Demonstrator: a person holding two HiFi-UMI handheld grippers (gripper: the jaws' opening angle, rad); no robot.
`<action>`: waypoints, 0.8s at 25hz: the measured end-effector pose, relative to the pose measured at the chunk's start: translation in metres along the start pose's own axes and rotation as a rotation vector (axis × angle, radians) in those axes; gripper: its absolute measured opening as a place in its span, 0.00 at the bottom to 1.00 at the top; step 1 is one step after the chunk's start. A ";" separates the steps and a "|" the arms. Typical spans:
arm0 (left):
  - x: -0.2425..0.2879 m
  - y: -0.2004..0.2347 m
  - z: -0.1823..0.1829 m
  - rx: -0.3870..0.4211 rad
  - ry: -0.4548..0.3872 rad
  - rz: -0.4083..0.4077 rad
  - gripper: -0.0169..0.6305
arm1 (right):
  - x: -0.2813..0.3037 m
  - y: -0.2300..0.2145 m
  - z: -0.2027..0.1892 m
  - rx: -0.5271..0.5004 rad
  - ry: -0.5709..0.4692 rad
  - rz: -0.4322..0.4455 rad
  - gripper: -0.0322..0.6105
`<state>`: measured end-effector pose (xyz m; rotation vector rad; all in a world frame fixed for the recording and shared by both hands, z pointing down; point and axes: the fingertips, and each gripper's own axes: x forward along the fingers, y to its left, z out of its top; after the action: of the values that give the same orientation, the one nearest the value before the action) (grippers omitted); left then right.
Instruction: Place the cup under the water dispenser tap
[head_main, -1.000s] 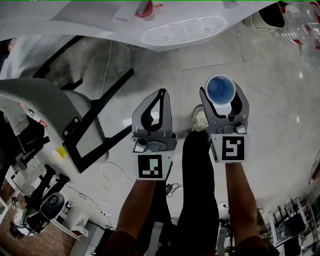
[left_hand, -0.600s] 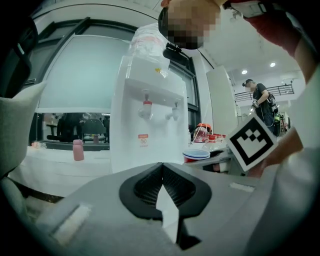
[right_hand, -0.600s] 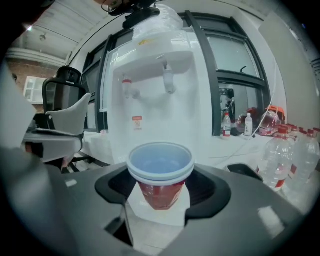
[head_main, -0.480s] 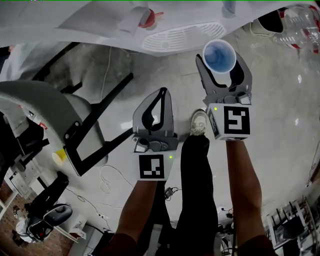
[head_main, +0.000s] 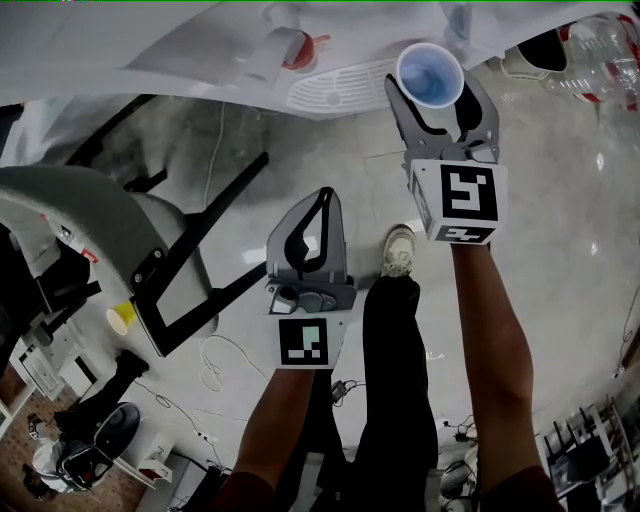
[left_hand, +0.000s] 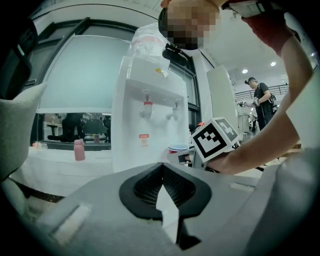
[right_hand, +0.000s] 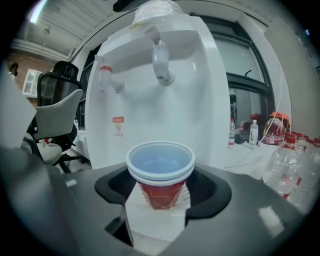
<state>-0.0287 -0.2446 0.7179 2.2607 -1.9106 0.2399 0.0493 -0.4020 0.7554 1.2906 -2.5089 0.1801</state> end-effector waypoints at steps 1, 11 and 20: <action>0.000 0.000 0.000 0.000 0.000 0.000 0.03 | 0.001 0.000 0.000 0.006 -0.003 0.000 0.52; -0.004 -0.001 -0.001 0.001 0.010 -0.003 0.03 | 0.010 0.001 -0.008 0.037 0.023 0.015 0.59; -0.015 0.003 0.012 0.010 0.012 -0.016 0.03 | -0.020 0.007 -0.034 0.083 0.093 -0.017 0.61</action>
<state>-0.0338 -0.2333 0.7023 2.2748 -1.8888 0.2602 0.0621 -0.3742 0.7806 1.3036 -2.4343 0.3365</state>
